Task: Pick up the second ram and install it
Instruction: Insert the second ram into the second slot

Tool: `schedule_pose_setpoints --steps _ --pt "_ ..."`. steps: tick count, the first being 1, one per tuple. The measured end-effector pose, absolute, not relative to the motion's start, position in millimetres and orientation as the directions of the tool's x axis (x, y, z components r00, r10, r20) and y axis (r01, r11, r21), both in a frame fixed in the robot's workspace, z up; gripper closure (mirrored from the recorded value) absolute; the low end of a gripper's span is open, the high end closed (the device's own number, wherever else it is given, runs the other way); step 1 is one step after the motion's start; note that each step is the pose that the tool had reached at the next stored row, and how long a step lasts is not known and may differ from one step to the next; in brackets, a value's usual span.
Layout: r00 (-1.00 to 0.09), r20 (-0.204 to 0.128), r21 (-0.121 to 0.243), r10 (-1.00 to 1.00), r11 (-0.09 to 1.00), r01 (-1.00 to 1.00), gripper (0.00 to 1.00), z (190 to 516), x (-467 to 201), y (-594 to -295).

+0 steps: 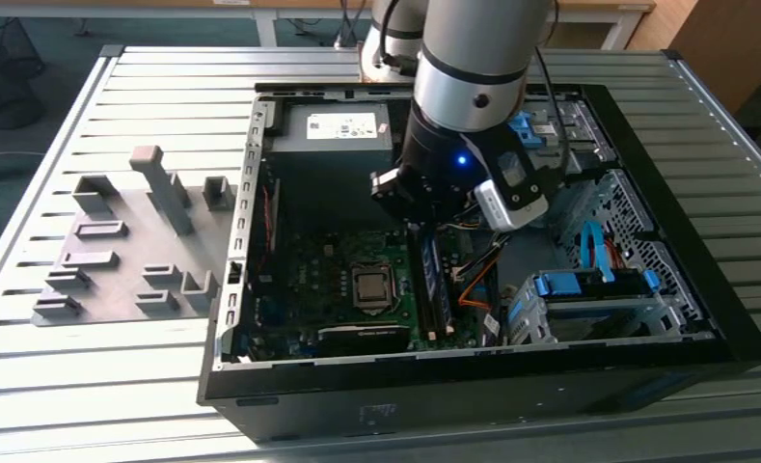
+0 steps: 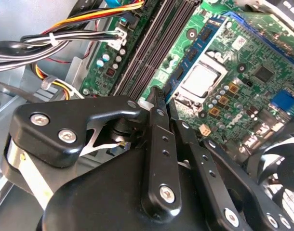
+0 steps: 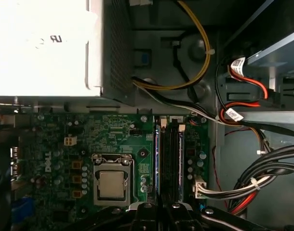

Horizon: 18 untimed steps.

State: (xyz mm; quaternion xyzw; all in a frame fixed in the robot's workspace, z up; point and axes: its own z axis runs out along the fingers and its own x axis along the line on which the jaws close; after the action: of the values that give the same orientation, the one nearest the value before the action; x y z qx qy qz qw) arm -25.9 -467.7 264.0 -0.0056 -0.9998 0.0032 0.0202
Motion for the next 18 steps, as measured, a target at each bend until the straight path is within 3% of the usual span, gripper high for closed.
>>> schedule_pose_setpoints --steps 18 --pt "-0.999 0.042 -0.008 0.029 1.0 0.029 0.86 248.5 -23.8 -470.7"
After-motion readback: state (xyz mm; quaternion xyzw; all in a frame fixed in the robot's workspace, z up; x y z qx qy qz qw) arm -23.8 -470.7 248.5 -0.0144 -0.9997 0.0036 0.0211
